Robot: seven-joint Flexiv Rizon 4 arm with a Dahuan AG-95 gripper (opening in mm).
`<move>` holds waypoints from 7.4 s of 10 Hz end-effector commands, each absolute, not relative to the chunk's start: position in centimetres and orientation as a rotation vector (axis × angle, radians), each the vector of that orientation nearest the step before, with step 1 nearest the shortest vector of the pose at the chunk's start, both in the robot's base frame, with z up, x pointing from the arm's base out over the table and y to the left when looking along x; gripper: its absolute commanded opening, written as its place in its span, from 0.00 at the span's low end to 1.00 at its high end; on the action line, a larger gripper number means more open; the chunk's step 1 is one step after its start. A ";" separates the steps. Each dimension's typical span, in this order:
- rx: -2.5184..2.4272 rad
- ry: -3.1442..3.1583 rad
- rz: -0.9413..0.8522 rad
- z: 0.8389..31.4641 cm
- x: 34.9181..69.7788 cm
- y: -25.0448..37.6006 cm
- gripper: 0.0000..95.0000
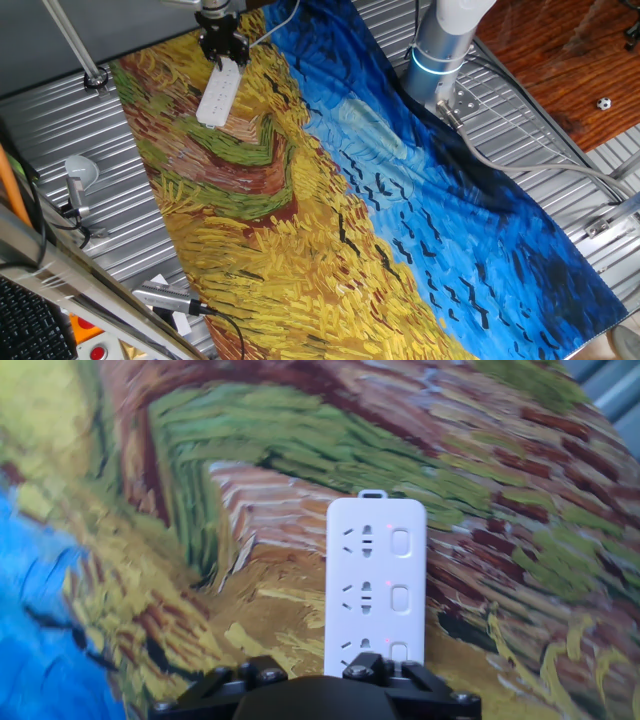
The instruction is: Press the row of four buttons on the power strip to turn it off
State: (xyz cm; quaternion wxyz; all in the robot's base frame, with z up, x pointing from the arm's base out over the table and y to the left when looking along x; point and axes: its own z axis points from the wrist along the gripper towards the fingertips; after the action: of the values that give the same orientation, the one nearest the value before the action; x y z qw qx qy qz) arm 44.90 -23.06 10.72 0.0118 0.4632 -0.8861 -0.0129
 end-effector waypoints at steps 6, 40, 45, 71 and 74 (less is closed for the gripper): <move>1.371 -2.778 -0.038 9.8 44.4 -23.2 1.00; 1.466 -2.836 -0.002 0.4 41.9 -27.9 1.00; 1.454 -2.822 -0.009 2.5 42.1 -27.9 1.00; 1.382 -2.867 -0.009 1.4 44.8 -24.5 0.80; 1.389 -2.857 -0.002 2.0 44.9 -24.5 0.80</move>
State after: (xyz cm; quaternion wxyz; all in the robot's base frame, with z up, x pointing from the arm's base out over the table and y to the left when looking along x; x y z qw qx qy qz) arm 44.92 -24.49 1.96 -0.0179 0.4383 -0.8986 0.0004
